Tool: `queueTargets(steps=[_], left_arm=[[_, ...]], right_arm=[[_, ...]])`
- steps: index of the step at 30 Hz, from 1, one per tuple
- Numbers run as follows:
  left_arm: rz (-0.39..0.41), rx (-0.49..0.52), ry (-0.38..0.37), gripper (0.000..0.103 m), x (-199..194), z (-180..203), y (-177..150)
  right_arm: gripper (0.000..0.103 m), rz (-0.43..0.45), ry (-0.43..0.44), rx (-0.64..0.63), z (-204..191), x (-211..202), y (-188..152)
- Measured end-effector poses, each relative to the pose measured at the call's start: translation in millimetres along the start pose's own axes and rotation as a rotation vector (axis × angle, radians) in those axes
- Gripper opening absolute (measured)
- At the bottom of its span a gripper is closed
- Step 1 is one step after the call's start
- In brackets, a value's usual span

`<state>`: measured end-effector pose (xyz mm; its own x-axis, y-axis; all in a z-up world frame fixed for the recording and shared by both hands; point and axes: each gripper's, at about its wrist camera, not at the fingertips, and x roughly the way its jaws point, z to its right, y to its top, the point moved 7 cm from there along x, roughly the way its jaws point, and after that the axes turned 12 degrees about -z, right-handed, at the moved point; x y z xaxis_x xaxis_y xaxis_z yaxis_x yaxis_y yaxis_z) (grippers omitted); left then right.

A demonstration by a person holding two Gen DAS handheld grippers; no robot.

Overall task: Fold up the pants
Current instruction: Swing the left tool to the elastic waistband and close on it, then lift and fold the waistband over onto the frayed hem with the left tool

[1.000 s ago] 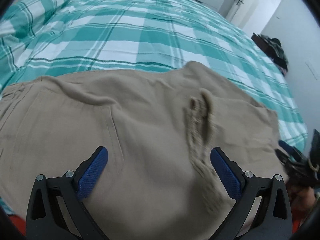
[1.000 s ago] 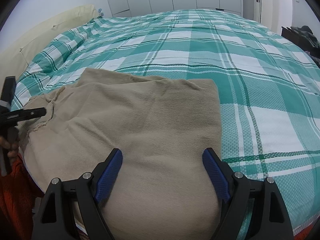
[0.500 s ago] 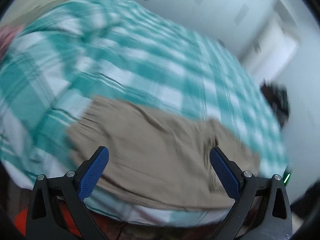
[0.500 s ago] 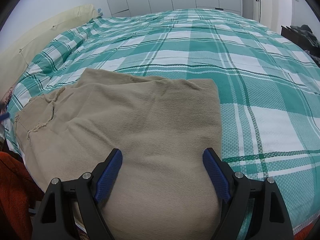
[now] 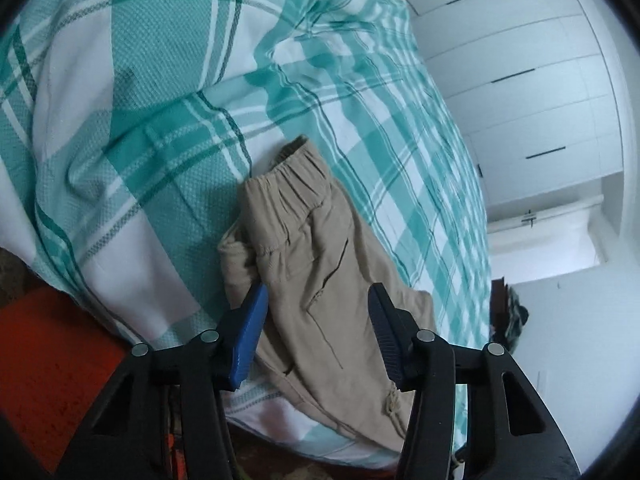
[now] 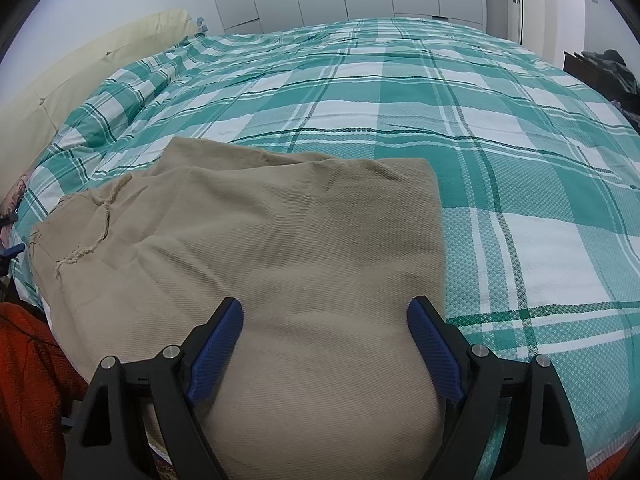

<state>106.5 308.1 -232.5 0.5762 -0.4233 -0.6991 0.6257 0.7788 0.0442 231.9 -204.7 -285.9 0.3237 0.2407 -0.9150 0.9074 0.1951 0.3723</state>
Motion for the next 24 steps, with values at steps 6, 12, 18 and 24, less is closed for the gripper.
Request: queueTargets(steps=[6,12,18,24], left_arm=[[-0.025,0.007,0.095,0.053,15,-7,2],[-0.038,0.031,0.137,0.049,33,-13,7],[-0.018,-0.027,0.087,0.006,28,-23,8],[-0.024,0.057,0.127,0.006,6,-12,-10]], right_arm=[[0.085,0.000,-0.001,0.000,0,0,0],[0.085,0.000,-0.001,0.000,0,0,0],[0.085,0.001,-0.001,0.000,0,0,0],[0.085,0.002,-0.001,-0.001,0,0,0]])
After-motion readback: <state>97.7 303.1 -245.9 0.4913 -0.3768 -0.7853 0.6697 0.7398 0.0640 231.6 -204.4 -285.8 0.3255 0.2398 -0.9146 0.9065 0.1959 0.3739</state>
